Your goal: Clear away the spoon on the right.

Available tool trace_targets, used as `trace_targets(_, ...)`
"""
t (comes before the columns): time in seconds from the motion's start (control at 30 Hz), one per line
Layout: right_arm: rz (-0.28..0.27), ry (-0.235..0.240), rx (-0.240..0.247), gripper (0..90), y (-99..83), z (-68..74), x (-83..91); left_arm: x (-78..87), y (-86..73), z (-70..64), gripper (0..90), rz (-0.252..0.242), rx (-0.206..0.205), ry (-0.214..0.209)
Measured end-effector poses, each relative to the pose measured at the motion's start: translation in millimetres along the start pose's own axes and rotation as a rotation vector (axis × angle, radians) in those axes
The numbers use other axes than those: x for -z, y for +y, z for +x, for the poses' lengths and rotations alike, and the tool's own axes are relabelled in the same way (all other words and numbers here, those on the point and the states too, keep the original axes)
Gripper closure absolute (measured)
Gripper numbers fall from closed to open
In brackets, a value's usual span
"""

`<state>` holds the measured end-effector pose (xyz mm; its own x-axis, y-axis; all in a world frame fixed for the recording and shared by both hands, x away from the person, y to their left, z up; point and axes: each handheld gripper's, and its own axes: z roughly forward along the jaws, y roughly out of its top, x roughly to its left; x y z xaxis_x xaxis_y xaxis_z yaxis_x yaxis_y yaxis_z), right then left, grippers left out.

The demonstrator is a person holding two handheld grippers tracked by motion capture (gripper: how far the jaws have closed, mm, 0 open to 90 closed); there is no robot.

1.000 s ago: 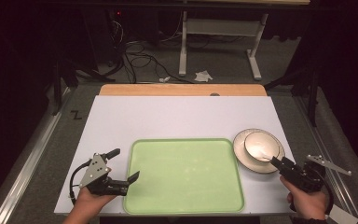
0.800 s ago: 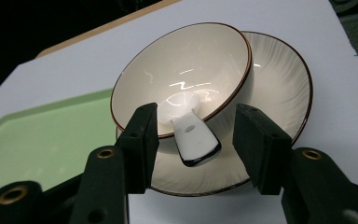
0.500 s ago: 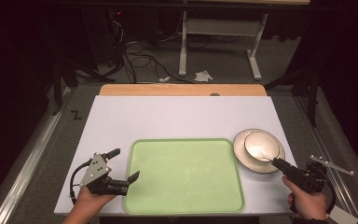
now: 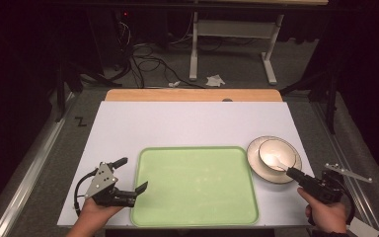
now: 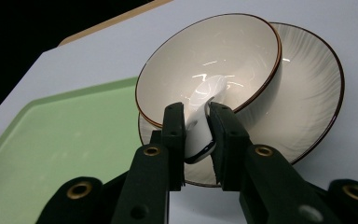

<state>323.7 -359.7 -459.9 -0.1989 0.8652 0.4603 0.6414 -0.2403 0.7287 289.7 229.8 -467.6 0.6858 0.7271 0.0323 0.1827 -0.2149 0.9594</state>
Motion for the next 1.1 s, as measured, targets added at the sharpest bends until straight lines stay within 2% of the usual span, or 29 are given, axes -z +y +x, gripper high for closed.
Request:
trace_targets(0.37,0.028,0.012,0.052,81.4,2.1,5.6,0.4,0.7,-0.2,-0.1,1.9,0.001,-0.005,0.002)
trace_targets(0.53,0.034,0.011,0.082,86.2,3.2,8.2,0.5,0.3,-0.3,0.0,1.9,0.002,-0.005,-0.001)
trace_targets(1.1,0.050,-0.007,0.159,86.8,4.4,16.9,0.0,0.6,-0.4,0.7,1.9,0.001,-0.001,0.002)
